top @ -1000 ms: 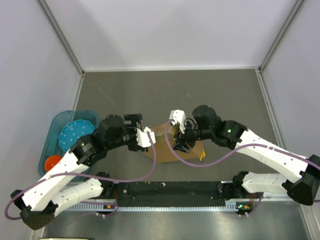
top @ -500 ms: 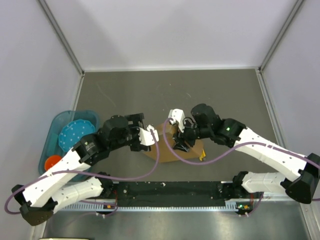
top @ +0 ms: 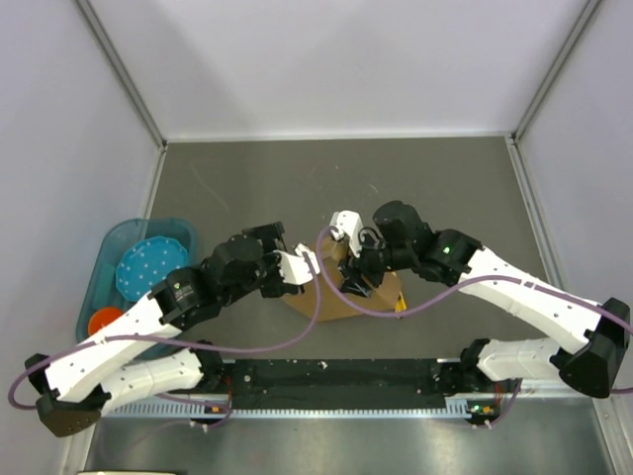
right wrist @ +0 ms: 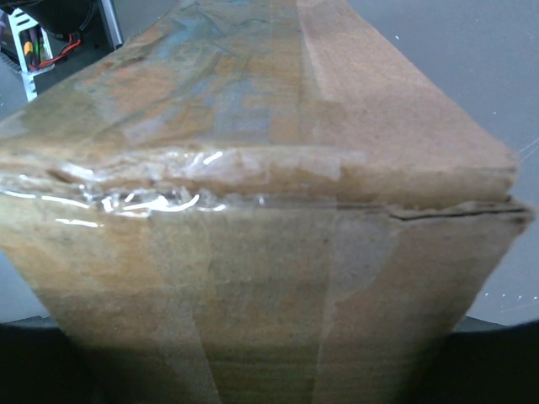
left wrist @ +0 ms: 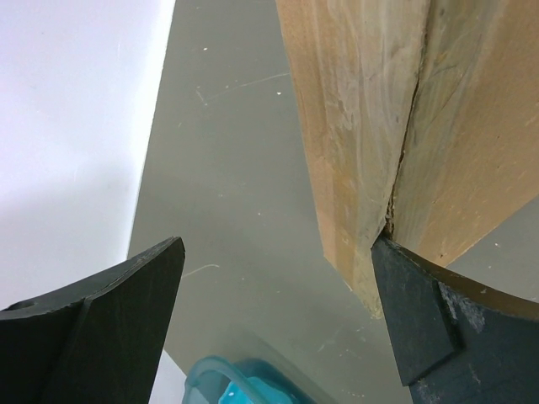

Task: Unpack the express box
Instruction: Open the express box at the center of the board.

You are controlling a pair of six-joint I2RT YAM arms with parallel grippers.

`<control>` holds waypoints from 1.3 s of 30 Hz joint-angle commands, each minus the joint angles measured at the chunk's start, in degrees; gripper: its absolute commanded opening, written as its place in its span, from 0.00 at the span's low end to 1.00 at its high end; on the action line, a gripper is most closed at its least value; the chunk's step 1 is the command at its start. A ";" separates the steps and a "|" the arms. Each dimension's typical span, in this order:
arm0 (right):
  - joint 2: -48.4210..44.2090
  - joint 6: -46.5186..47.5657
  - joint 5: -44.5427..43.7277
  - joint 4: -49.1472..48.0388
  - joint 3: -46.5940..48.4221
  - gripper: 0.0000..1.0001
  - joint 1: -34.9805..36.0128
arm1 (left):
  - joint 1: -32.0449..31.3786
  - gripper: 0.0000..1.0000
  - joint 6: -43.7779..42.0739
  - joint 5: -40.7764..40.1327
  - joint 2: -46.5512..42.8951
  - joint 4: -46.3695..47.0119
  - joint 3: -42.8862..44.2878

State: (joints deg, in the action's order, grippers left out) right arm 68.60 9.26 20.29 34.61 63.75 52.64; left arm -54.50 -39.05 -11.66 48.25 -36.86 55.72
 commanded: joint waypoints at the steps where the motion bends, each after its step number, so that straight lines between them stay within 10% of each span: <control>1: 1.98 0.41 7.13 -2.09 3.22 0.00 2.90 | -2.63 0.99 6.08 -3.90 2.11 16.64 1.05; 20: 3.03 0.59 8.44 -3.76 2.17 0.00 4.22 | -3.95 0.99 23.13 2.43 10.73 13.85 15.82; 39: -1.62 1.90 5.11 -5.17 -3.89 0.00 1.76 | 2.46 0.99 8.91 9.60 -11.24 0.32 3.96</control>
State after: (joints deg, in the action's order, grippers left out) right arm 68.62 10.37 24.80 31.05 61.28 55.18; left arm -54.68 -26.52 -9.61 41.82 -31.22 58.39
